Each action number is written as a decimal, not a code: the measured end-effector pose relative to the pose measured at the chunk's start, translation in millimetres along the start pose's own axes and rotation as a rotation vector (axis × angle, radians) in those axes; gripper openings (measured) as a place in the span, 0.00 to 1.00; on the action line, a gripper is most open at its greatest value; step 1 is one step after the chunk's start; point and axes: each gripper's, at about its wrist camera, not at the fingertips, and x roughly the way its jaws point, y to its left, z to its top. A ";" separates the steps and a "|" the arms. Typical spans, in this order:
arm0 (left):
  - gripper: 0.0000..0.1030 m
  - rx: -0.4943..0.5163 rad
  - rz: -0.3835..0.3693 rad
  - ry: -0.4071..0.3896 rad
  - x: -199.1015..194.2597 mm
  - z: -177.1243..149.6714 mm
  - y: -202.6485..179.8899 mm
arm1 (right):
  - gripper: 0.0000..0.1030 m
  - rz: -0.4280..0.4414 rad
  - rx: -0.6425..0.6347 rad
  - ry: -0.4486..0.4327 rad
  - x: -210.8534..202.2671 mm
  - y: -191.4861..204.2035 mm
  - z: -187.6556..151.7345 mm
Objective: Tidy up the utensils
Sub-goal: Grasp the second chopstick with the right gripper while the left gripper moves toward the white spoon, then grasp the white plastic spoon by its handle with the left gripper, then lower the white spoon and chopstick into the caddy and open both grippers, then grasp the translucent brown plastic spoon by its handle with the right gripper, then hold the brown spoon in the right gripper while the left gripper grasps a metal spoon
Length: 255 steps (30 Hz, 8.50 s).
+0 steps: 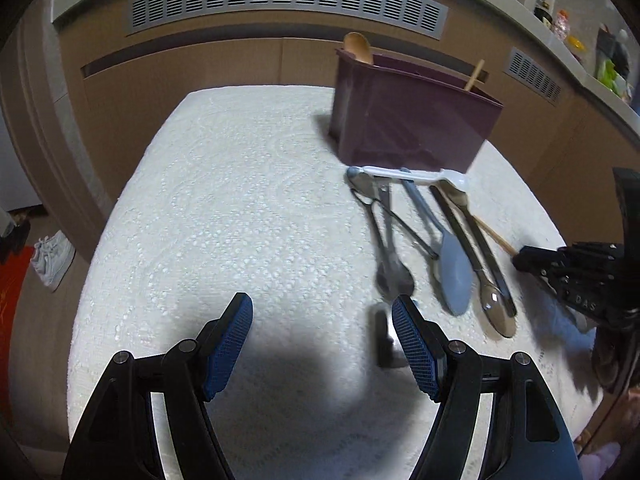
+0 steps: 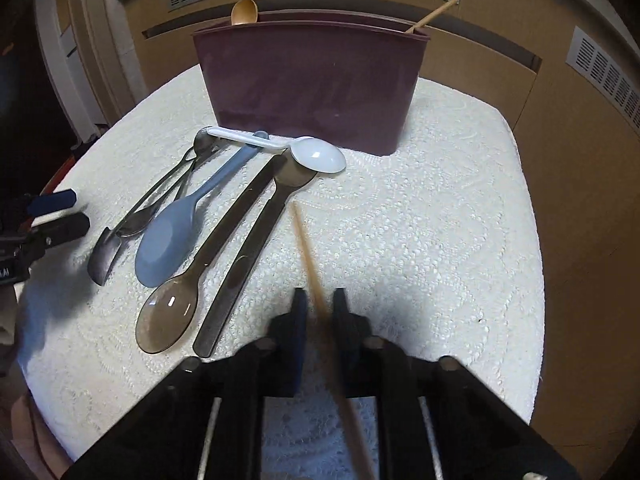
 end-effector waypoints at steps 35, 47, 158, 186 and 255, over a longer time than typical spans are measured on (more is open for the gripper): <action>0.54 0.150 -0.181 0.039 51.8 82.5 -58.6 | 0.05 0.068 0.247 -0.074 -30.1 -37.9 -31.9; 0.54 0.299 -0.171 0.127 119.3 119.1 -78.3 | 0.06 0.030 0.235 -0.060 -26.5 -38.9 -28.5; 0.66 -0.150 -0.214 -0.292 41.7 193.2 -2.4 | 0.55 -0.105 0.082 -0.339 -36.8 -47.3 142.5; 0.80 -0.113 0.077 -0.143 -27.0 25.8 25.7 | 0.66 -0.076 0.192 -0.075 34.5 11.5 70.7; 0.42 0.112 -0.273 0.196 85.2 79.8 -45.4 | 0.29 -0.088 0.253 -0.127 -20.7 -33.2 -19.6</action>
